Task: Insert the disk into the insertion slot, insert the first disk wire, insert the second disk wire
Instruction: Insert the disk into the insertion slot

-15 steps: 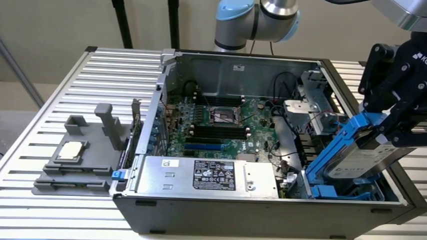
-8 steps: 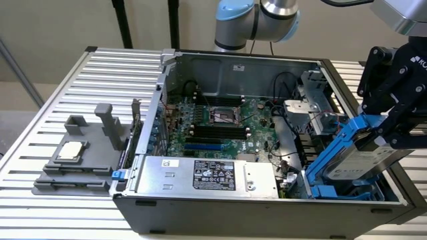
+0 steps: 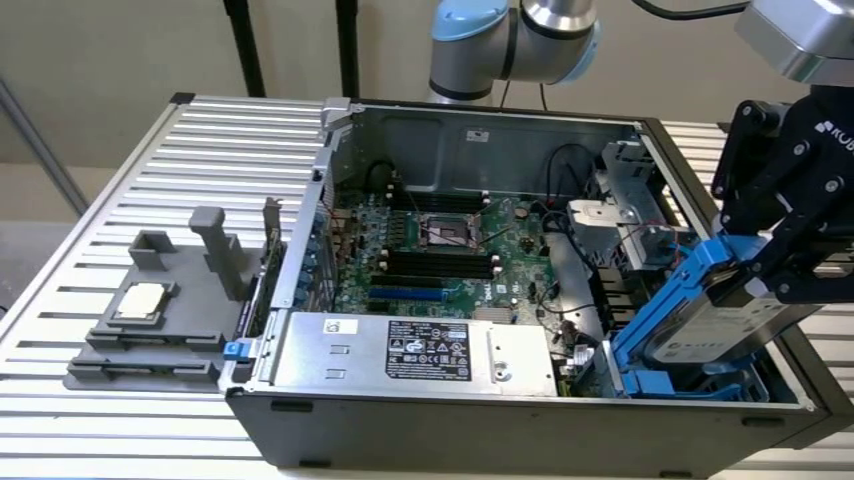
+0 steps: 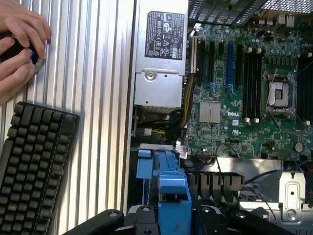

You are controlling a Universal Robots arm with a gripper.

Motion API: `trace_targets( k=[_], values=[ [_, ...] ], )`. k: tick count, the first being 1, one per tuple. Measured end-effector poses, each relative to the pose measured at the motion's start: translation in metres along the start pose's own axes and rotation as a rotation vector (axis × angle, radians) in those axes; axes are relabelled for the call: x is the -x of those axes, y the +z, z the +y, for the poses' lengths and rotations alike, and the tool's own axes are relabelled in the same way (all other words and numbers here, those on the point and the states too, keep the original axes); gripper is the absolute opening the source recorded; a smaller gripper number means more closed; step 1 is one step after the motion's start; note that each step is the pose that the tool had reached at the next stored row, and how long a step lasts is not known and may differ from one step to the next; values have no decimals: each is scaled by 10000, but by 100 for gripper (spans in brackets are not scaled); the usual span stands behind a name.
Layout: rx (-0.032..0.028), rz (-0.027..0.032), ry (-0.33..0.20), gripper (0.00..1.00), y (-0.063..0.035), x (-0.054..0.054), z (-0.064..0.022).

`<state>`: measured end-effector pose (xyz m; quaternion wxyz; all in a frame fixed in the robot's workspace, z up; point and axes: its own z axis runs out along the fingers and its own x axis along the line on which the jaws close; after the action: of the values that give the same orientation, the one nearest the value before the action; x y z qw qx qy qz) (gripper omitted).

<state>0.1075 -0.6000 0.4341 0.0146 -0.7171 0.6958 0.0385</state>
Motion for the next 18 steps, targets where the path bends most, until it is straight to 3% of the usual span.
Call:
trace_targets(
  k=[18],
  values=[
    [-37, 2, -10, 32, 134, 25, -5]
  ],
)
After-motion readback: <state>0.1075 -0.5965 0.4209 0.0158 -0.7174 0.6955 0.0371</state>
